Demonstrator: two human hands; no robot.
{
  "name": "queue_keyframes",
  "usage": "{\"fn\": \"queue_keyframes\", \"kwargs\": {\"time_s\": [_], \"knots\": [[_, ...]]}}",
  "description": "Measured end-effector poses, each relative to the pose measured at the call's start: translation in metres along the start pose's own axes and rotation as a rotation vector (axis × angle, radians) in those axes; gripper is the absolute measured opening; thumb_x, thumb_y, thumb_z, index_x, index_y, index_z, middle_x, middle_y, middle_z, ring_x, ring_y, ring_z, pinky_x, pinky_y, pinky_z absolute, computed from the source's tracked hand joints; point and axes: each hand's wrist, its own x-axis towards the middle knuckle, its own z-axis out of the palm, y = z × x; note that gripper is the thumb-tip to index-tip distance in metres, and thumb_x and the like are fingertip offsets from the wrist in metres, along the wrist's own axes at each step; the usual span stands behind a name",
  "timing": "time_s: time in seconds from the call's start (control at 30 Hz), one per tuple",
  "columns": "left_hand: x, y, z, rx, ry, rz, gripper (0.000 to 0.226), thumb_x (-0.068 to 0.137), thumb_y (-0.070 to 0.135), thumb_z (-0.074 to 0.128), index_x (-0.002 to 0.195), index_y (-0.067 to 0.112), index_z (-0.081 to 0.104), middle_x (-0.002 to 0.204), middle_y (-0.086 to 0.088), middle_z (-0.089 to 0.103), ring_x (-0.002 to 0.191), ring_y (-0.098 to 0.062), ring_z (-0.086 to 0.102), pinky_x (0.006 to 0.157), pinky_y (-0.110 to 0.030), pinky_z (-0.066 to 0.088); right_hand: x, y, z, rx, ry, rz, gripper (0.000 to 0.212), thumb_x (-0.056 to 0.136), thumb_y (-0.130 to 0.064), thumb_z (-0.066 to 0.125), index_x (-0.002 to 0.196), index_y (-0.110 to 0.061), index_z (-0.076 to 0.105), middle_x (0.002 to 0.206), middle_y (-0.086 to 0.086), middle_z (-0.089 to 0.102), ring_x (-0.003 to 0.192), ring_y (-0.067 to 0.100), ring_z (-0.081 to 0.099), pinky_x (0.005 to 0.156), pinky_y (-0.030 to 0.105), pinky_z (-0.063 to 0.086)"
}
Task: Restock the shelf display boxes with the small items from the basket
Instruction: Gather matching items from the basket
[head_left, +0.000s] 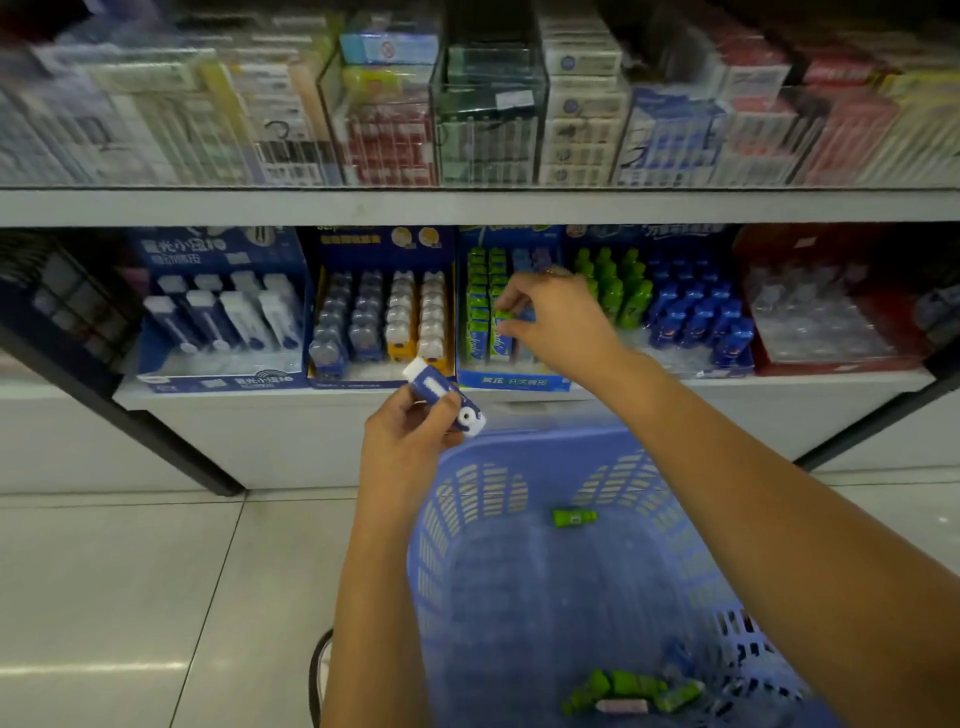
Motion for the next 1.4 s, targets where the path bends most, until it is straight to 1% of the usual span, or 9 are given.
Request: {"fn": "queue_keyframes", "kwargs": {"time_s": [0.17,0.4,0.53,0.67,0.83,0.93,1.2,1.3,1.4], "knots": [[0.003,0.0,-0.004,-0.03,-0.034,0.001,0.012,0.091,0.014,0.059,0.093,0.013,0.071,0.085,-0.012,0.071,0.078,-0.024,0.065,0.077,-0.04,0.053,0.006,0.008,-0.002,-0.091,0.023,-0.003,0.02,0.082,-0.028,0.07,0.098,-0.018,0.064,0.097,-0.003,0.07,0.108,0.021,0.052,0.094,0.036,0.034],[0.007,-0.006,-0.01,-0.091,-0.103,-0.059,0.016,0.098,0.018,0.049,0.104,0.022,0.063,0.096,-0.009,0.072,0.089,-0.023,0.07,0.072,-0.03,0.059,0.01,0.007,-0.002,-0.143,-0.003,-0.024,0.021,0.083,-0.03,0.068,0.101,-0.021,0.062,0.097,-0.004,0.068,0.113,0.022,0.049,0.095,0.034,0.029],[0.007,-0.007,-0.012,-0.035,-0.122,-0.033,0.014,0.097,0.023,0.05,0.105,0.023,0.062,0.093,-0.006,0.073,0.079,-0.019,0.071,0.064,-0.023,0.056,0.008,0.006,-0.001,-0.164,0.015,-0.045,0.021,0.084,-0.03,0.067,0.103,-0.021,0.062,0.095,-0.002,0.068,0.112,0.023,0.049,0.093,0.033,0.029],[0.009,-0.009,-0.012,0.002,-0.145,0.002,0.012,0.095,0.02,0.054,0.098,0.028,0.063,0.085,0.0,0.073,0.077,-0.018,0.071,0.065,-0.023,0.056,0.005,0.001,0.003,-0.191,0.029,-0.077,0.022,0.085,-0.03,0.065,0.104,-0.02,0.062,0.094,-0.001,0.068,0.105,0.022,0.049,0.085,0.03,0.024],[0.009,-0.007,-0.012,-0.004,-0.16,0.013,0.013,0.095,0.02,0.054,0.098,0.028,0.064,0.088,-0.003,0.072,0.077,-0.017,0.071,0.067,-0.023,0.057,0.006,0.004,-0.005,-0.09,0.065,-0.037,0.019,0.083,-0.026,0.069,0.099,-0.019,0.063,0.094,-0.004,0.065,0.107,0.026,0.054,0.096,0.038,0.037],[0.009,-0.007,-0.013,0.006,-0.166,0.012,0.013,0.095,0.021,0.054,0.1,0.028,0.064,0.092,-0.005,0.071,0.079,-0.018,0.071,0.069,-0.023,0.057,0.007,0.006,-0.004,-0.028,0.013,-0.004,0.019,0.082,-0.023,0.071,0.099,-0.017,0.064,0.099,-0.002,0.067,0.107,0.024,0.056,0.098,0.045,0.042],[0.01,-0.007,-0.013,-0.003,-0.175,-0.018,0.012,0.097,0.025,0.049,0.103,0.024,0.06,0.09,-0.007,0.07,0.069,-0.019,0.071,0.057,-0.022,0.055,0.005,0.007,0.0,-0.021,-0.003,-0.037,0.018,0.082,-0.021,0.071,0.097,-0.015,0.064,0.095,-0.002,0.066,0.098,0.02,0.056,0.093,0.039,0.043],[0.012,-0.007,-0.014,0.008,-0.187,-0.016,0.01,0.095,0.022,0.054,0.102,0.024,0.06,0.093,-0.01,0.069,0.07,-0.02,0.071,0.059,-0.021,0.055,0.009,0.007,-0.005,0.018,-0.092,-0.007,0.018,0.08,-0.021,0.073,0.095,-0.016,0.066,0.09,-0.007,0.064,0.092,0.014,0.06,0.094,0.037,0.046],[0.013,-0.008,-0.015,0.017,-0.193,-0.018,0.015,0.092,0.018,0.06,0.106,0.023,0.061,0.101,-0.01,0.069,0.077,-0.021,0.072,0.065,-0.022,0.056,0.01,0.003,0.003,-0.006,-0.095,-0.006,0.019,0.079,-0.021,0.074,0.096,-0.015,0.068,0.095,0.0,0.07,0.097,0.019,0.059,0.097,0.041,0.042]]}}
